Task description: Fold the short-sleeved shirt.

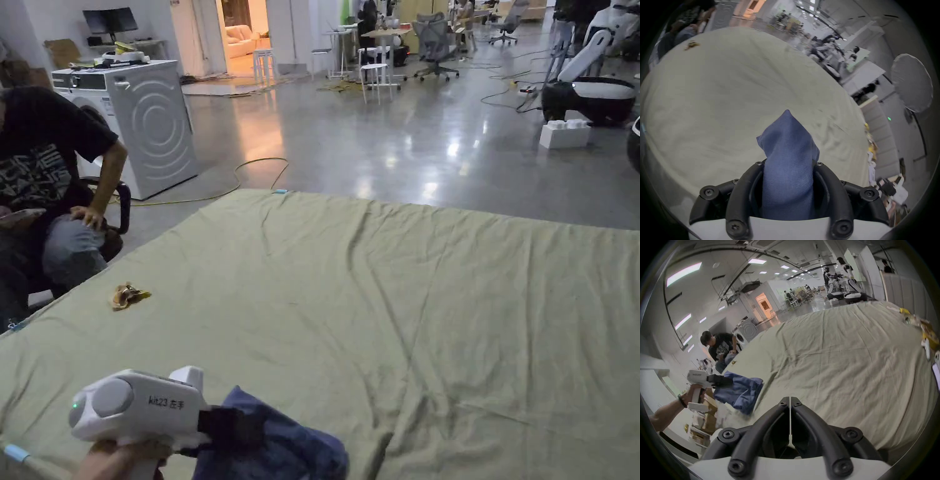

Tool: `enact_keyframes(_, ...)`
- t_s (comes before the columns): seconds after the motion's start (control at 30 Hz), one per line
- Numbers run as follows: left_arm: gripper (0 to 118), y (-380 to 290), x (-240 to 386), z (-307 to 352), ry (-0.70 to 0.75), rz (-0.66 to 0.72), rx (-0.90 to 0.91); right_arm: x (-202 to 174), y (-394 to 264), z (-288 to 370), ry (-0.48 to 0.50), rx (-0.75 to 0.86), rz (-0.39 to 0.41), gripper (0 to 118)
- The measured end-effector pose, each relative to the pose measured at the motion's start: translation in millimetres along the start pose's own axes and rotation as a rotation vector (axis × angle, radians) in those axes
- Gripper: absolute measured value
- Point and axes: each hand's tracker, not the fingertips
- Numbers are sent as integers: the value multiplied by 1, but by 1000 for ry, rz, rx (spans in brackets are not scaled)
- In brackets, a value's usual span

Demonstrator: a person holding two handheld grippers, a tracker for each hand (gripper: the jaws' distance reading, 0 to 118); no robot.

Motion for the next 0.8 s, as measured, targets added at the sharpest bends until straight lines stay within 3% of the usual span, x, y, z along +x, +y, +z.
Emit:
enact_keyframes(0.17, 40, 8, -26, -11, 190, 1, 16, 3, -7, -8, 8, -34, -9, 2)
enact_keyframes(0.23, 49, 0, -34, -17, 325, 93, 63, 3, -6, -8, 1, -35, 8, 2)
enact_keyframes(0.3, 62, 2, -33, -12, 354, 110, 131, 7, -5, -7, -2, -42, 5, 2)
enact_keyframes(0.4, 68, -1, -18, 14, 352, 62, 270, 14, 5, 13, 38, -1, -53, 2)
enact_keyframes(0.5, 71, 0, 18, 61, 319, -69, 392, 18, 22, 42, 11, 84, -30, 2)
enact_keyframes(0.63, 71, -35, 129, 142, 211, -362, 555, 15, 37, 87, -82, 235, 64, 2)
enact_keyframes(0.7, 71, -57, 154, 164, 212, -520, 735, 11, 40, 108, -112, 306, 103, 2)
enact_keyframes(0.8, 71, -100, 204, 189, 120, -646, 849, -1, 42, 136, -153, 390, 175, 2)
